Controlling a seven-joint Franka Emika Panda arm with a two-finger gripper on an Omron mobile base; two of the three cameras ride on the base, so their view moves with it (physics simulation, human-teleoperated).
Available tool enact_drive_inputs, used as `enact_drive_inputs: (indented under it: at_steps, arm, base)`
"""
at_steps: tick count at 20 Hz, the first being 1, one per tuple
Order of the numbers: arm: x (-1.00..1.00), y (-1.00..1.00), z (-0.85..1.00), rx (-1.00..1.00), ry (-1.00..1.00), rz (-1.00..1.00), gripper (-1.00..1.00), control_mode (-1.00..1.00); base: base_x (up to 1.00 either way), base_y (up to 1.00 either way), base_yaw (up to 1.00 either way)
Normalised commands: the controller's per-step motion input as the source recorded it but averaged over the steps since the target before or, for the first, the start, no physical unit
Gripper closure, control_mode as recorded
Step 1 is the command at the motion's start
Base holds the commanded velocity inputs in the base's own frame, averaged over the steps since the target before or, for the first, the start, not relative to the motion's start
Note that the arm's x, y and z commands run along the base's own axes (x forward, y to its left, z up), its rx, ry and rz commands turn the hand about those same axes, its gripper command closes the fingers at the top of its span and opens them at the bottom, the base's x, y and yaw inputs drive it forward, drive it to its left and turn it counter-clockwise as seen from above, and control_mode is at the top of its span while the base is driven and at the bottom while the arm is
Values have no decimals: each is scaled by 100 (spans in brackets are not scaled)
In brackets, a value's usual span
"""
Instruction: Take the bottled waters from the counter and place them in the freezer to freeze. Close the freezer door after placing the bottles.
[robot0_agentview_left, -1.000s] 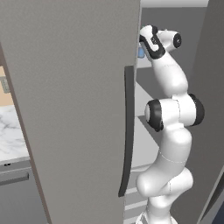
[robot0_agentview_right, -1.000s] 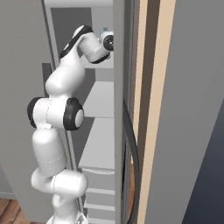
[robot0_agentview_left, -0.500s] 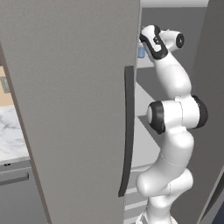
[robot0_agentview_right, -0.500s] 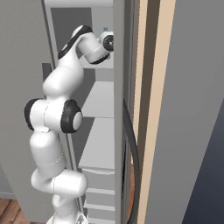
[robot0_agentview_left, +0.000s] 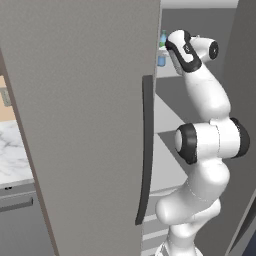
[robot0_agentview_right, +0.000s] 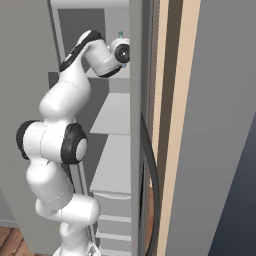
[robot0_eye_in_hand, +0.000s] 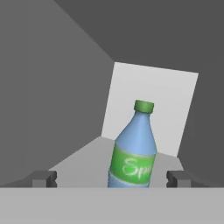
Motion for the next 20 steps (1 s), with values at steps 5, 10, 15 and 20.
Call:
enact_drive_inputs:
  at_steps: [5,10,15,20]
  arm:
    - [-57,0,1,0,0,-4,-100,-100]
    - [-69,0,0,0,0,-7,-100,-100]
    - [-80,0,2,0,0,-5,-100,-100]
    - [-85,0,6,0,0,-4,-100,-100]
  base:
    - [0,0,0]
    - [0,0,0]
    - [0,0,0]
    - [0,0,0]
